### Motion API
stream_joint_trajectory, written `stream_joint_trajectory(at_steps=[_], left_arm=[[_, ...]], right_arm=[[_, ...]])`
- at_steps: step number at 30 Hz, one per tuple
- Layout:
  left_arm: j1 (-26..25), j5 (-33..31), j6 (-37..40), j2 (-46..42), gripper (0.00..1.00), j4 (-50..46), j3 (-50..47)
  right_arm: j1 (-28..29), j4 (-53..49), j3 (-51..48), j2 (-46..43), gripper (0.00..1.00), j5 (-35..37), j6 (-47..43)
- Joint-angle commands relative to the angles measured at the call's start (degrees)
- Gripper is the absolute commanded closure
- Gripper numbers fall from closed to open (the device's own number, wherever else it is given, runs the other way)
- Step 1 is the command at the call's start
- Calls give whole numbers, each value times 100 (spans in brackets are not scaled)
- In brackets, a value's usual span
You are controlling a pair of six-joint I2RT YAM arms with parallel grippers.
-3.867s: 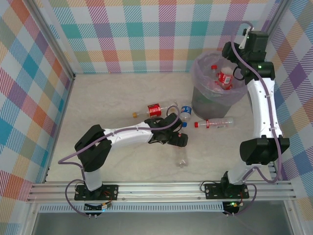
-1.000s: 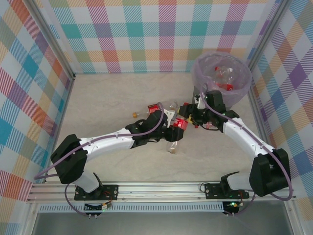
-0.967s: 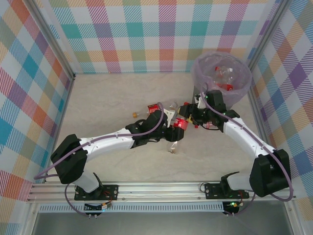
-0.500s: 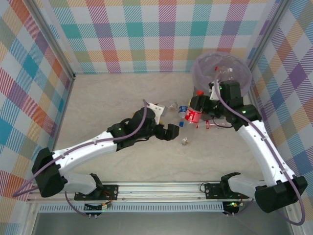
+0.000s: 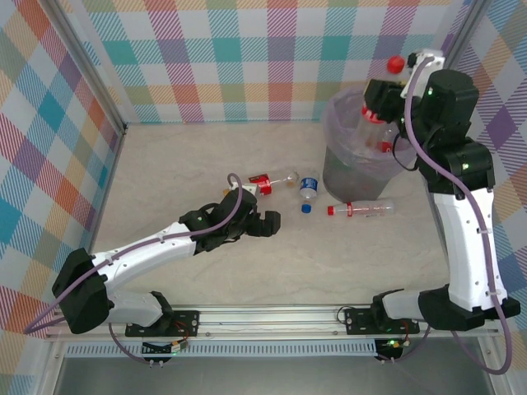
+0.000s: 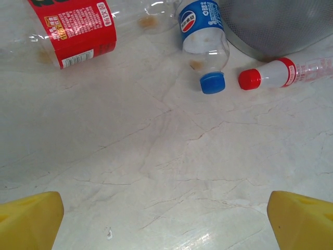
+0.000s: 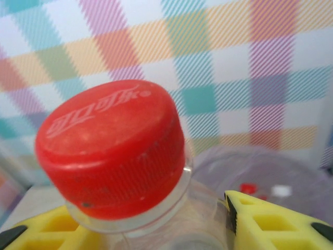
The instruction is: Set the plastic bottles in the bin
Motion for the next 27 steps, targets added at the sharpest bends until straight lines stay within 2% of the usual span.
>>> stream_joint_trajectory(at_steps=[1,4,7,14,19,27], left_arm=[[36,-272,-192,-167,0,-164,8],[35,-395,-200,-238,0,-147,-77],[43,-423,-133,-190,0,-146,-11],[40,-406,-124,-70,0,-62,31],[37,-439,-188,-125,0,11,-101],[45,-463,-112,-90,0,-8,-103]], right_arm=[[-259,772,108,202,62,774,-376],[-618,1109,47,436,62,627,-185],[-886,1634,-320,622,61,191,5],[-947,2155,-220,1254,61,-712,301],[-947,2077,205,1748,61,-841,258],[-954,1064,569,2167,59,-784,118]])
